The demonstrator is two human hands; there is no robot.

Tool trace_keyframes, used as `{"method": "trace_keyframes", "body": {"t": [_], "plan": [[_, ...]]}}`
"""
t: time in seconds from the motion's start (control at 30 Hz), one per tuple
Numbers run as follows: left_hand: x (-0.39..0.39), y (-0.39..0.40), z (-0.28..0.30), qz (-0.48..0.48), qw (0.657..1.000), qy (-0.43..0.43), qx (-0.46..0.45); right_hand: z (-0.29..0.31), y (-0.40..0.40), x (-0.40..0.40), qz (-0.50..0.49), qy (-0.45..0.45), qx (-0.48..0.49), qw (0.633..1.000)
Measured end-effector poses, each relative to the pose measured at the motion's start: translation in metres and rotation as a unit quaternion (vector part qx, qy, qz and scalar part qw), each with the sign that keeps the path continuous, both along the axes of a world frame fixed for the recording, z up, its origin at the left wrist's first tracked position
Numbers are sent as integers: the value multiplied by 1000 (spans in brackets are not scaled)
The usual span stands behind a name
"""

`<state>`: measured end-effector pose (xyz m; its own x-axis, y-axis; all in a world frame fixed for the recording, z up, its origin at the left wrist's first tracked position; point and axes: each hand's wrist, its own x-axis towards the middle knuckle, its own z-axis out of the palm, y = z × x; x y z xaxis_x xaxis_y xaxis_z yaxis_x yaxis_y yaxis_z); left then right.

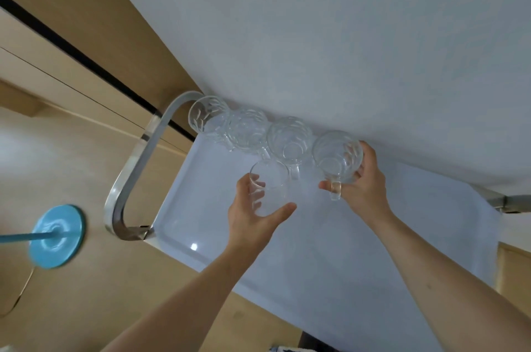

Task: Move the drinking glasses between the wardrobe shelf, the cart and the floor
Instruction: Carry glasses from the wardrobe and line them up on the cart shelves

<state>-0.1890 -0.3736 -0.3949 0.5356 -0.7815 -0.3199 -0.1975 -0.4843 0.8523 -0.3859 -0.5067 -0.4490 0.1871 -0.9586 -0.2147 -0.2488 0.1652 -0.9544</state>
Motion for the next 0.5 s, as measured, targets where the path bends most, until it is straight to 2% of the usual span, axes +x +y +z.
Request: {"method": "trace_keyframes", "body": {"t": [0.3,0.5], "plan": [[6,11,-7,-6,1000,-3,6,-11,-1,-3,11,-2,5,1000],[7,14,0,-34,999,10,-5,-6,10,-18,10,72,1,997]]}}
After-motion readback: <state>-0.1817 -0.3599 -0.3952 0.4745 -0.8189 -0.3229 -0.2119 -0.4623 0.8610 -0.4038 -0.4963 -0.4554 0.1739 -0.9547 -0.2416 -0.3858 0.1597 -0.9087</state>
